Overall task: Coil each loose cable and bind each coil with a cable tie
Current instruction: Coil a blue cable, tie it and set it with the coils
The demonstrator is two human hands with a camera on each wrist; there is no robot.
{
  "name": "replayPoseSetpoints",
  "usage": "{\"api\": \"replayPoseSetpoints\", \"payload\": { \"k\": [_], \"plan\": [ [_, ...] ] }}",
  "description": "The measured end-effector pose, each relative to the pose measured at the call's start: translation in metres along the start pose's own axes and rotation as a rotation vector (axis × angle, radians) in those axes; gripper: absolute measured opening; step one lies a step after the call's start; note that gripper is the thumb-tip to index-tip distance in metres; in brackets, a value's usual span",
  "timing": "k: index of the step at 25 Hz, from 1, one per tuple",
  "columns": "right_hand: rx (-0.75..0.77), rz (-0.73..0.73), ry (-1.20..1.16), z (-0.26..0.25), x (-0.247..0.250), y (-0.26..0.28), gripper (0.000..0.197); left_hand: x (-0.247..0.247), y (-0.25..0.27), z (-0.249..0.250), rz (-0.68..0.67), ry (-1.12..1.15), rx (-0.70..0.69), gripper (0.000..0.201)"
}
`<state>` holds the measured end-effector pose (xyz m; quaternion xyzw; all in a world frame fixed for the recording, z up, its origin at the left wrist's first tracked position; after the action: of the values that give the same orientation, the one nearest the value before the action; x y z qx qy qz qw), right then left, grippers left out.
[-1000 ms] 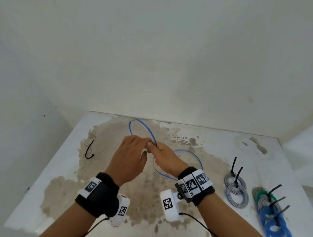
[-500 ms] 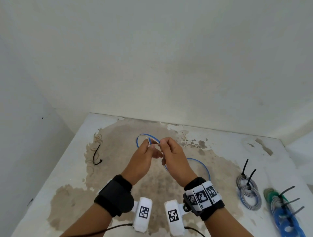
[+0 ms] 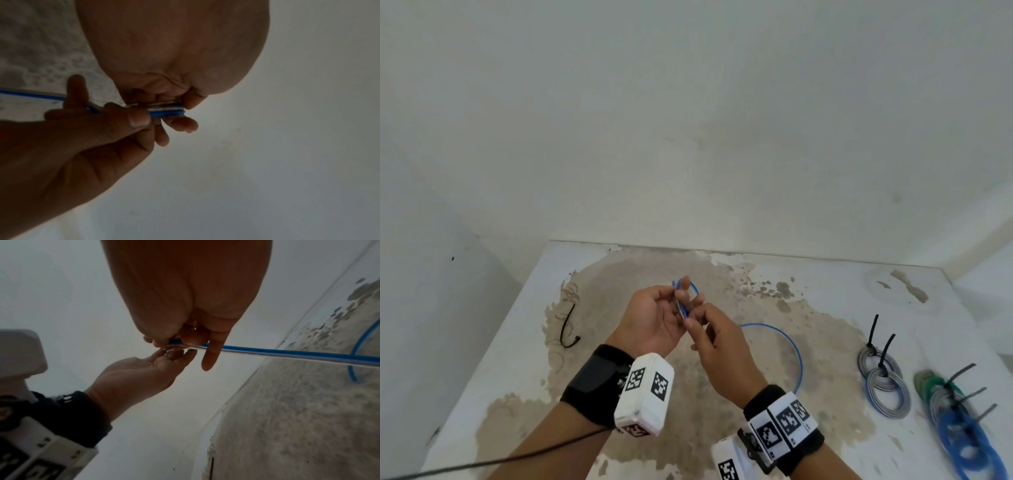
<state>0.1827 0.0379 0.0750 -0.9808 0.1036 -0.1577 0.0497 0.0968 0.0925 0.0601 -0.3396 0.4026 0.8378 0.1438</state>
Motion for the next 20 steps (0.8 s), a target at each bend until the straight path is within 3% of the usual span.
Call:
{"api": "replayPoseSetpoints", "payload": {
  "k": [3,5,7,8,11,15,20],
  "plan": [
    [-0.018,-0.115,0.054,-0.001,0.004,0.003,0.016,0.005,-0.003,-0.005,-0.001,-0.056,-0.009,0.028],
    [-0.111,-0.034,-0.019,0.002,0.023,-0.002,0.023,0.009,-0.004,-0.005,-0.007,-0.134,-0.052,0.026],
    [-0.178,0.088,-0.015,0.009,0.046,-0.010,0.017,0.007,-0.001,-0.010,-0.058,-0.183,-0.032,0.026],
    [-0.200,0.065,0.023,0.011,0.048,-0.015,0.009,0.005,0.003,-0.013,-0.093,-0.196,-0.002,0.026],
    [-0.159,-0.095,0.092,0.008,0.034,-0.023,0.017,-0.001,0.014,-0.021,-0.161,-0.246,0.049,0.025],
    [-0.210,-0.088,-0.091,0.003,0.032,-0.024,0.017,0.002,0.021,-0.016,-0.100,-0.397,0.024,0.029],
    [-0.306,-0.189,-0.227,0.007,0.021,-0.017,0.020,0.007,0.024,-0.015,-0.095,-0.489,0.081,0.033]
  ]
}}
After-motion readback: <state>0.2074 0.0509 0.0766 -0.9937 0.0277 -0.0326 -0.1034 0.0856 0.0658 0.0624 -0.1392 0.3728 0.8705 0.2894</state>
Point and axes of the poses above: each hand's wrist, its own y-axis away from the middle knuckle, its own x-axis out of the back of the hand, z = x × y, the point moved 9 cm from there along -y, towards the middle knuckle, and after that the axes turned 3 degrees about -y, right-handed, at the moved point
